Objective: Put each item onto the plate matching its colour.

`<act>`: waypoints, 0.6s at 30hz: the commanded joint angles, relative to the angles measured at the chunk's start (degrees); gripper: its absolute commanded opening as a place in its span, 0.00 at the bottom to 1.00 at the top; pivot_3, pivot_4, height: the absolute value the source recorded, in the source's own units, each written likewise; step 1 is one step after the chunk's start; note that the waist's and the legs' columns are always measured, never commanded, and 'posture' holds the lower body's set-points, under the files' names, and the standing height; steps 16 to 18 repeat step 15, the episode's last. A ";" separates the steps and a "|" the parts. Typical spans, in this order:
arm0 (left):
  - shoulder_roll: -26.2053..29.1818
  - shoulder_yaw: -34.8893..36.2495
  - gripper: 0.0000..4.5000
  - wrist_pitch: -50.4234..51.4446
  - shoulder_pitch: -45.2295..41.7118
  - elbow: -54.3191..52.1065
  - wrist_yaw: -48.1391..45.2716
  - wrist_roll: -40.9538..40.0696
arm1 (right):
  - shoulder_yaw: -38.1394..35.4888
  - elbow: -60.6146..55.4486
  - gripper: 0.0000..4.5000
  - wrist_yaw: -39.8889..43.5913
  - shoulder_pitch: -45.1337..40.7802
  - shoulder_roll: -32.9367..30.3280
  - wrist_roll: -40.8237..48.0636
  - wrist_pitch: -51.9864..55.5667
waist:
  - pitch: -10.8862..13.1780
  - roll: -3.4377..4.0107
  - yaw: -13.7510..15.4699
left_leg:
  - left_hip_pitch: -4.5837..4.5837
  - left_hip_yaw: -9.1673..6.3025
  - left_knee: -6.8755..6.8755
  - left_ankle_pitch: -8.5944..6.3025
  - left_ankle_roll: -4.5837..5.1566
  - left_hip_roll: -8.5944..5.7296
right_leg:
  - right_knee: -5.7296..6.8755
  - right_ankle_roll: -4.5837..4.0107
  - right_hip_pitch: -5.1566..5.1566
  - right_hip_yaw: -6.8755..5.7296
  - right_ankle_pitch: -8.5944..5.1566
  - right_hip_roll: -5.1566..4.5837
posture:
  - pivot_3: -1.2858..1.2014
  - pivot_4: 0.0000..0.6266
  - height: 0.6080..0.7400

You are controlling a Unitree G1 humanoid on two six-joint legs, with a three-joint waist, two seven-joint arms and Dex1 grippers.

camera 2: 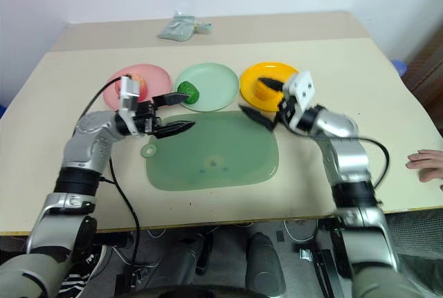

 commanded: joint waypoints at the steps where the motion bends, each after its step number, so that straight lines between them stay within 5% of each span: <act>1: 1.59 3.04 1.00 0.63 1.18 -1.55 -0.63 -2.64 | -1.28 -10.71 1.00 -0.61 2.06 -0.88 4.93 5.00 | -0.03 0.04 -0.32 | 0.03 0.04 0.00 0.02 -0.03 0.04 | -0.01 -0.01 0.00 0.02 0.01 0.01 | 0.52 0.24 1.00; 11: 0.10 5.08 1.00 -3.99 13.43 -6.71 2.67 -2.34 | -4.02 -21.26 1.00 -5.36 16.03 -3.10 3.86 6.89 | -0.06 0.09 1.24 | 0.05 0.07 -0.10 -0.03 0.01 0.09 | -0.07 -0.07 -0.01 0.07 0.00 0.02 | 0.52 0.24 1.00; 18: -2.63 3.21 1.00 -7.27 15.78 -8.29 3.20 -1.26 | -3.61 -21.91 1.00 -7.42 17.22 -2.67 2.38 6.30 | -0.06 0.07 1.83 | 0.05 0.11 0.00 -0.02 -0.02 0.10 | -0.12 -0.17 0.08 0.08 -0.05 -0.01 | 0.52 0.24 1.00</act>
